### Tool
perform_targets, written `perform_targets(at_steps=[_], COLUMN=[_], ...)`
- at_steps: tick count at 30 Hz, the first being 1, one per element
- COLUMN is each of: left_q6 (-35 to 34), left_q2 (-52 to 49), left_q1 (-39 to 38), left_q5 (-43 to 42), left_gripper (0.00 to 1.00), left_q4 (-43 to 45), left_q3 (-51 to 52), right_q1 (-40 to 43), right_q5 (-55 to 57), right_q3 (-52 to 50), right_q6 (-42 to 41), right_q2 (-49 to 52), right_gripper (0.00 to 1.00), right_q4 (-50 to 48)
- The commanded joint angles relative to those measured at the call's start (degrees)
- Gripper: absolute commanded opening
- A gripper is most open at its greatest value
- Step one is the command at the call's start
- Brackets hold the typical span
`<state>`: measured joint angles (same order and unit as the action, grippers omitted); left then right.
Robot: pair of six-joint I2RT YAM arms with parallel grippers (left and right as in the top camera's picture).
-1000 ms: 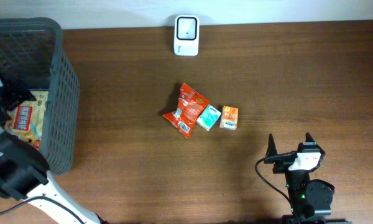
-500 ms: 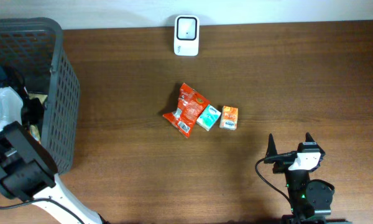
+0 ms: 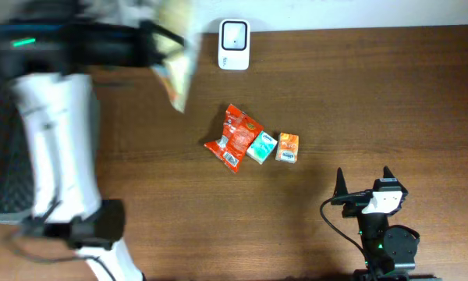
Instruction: Scan the item barcode
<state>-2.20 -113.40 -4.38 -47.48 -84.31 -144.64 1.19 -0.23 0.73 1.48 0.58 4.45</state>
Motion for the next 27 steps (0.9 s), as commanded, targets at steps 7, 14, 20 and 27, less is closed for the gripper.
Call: perform_targets(at_steps=[7, 14, 20, 27], left_q6=[0.26, -1.68, -4.68, -4.94], left_q2=[-16.96, -16.76, -17.0, -17.0], left_q1=[-22.08, -8.52, 2.19, 2.82], left_q5=[41.48, 42.29, 32.63, 34.84], left_gripper=[0.59, 0.99, 0.99, 0.99], left_q4=[2.16, -11.45, -12.02, -10.12], left_q3=[14.25, -14.97, -13.62, -12.24], right_q1=[0.33, 0.33, 0.33, 0.39], right_q5=[0.33, 0.33, -29.38, -31.04], right_q3=[-0.42, -0.42, -0.42, 28.17], right_q6=[-0.24, -0.24, -14.69, -6.51], right_q2=[-0.39, -0.39, -0.39, 20.35], right_gripper=[0.99, 0.99, 0.99, 0.99], right_q4=[0.24, 0.24, -9.4, 0.92])
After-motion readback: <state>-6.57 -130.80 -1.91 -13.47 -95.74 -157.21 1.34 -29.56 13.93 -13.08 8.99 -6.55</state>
